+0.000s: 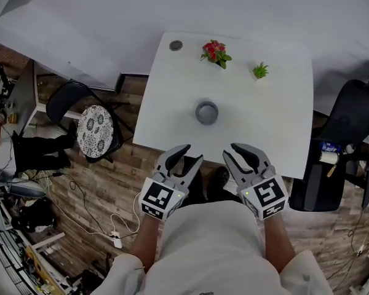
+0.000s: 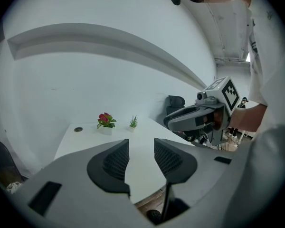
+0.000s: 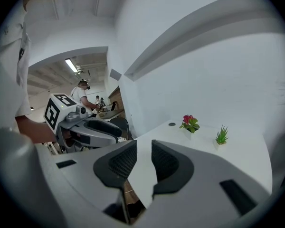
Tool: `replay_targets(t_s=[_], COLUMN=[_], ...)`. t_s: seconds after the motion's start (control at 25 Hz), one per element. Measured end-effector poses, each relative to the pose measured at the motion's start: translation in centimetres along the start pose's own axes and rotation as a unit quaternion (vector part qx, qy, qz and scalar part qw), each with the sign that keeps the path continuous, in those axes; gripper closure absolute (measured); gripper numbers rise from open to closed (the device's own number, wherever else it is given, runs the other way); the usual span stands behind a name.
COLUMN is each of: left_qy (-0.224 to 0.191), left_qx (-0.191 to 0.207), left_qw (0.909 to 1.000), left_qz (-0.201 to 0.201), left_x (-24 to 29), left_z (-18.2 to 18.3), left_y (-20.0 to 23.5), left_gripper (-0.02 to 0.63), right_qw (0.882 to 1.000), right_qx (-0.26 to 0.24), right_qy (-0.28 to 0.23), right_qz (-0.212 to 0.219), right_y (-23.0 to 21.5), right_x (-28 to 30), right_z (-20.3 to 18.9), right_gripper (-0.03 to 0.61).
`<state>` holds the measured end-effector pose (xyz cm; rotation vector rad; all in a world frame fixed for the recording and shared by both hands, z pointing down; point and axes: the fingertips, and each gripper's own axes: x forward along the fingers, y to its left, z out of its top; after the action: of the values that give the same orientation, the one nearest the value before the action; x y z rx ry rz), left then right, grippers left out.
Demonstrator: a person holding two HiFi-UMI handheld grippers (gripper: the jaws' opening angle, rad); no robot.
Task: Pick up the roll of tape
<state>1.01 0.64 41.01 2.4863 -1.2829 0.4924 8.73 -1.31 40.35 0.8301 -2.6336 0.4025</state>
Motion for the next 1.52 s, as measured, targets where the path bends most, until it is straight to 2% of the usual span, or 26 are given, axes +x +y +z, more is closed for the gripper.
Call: replay_targets(t_s=[0.32,0.76,1.08,1.36,1.52], left_qy=[0.005,0.016,0.023,0.03,0.033], left_qx=[0.006,0.046,0.056,0.059,0.067], left_qw=[0.9997,0.9963,0.9921,0.9864,0.9833], left_qz=[-0.023,-0.071,-0.109,-0.15,-0.166], left_x=[1.4,3.5,4.6,6.1,7.1], left_z=[0.7,2.0,1.7,0.6,0.4], left_y=[3.3,9.1,12.6,14.6,15.6], left_gripper=[0.443,0.42,0.413,0.402,0.4], right_qw=[0.999,0.993,0.986,0.975,0.968], right_qx=[0.011,0.018,0.031,0.008,-0.012], right_qy=[0.021,0.079,0.123,0.176,0.212], right_qz=[-0.026,-0.082,-0.112,-0.137,-0.134], right_y=[-1.0,-2.2,-2.5,-3.2,-3.4], right_x=[3.1,8.5,12.2,14.7,15.9], right_z=[0.1,-2.0,-4.0,-6.2,-7.6], right_gripper=[0.477,0.474,0.465,0.463,0.451])
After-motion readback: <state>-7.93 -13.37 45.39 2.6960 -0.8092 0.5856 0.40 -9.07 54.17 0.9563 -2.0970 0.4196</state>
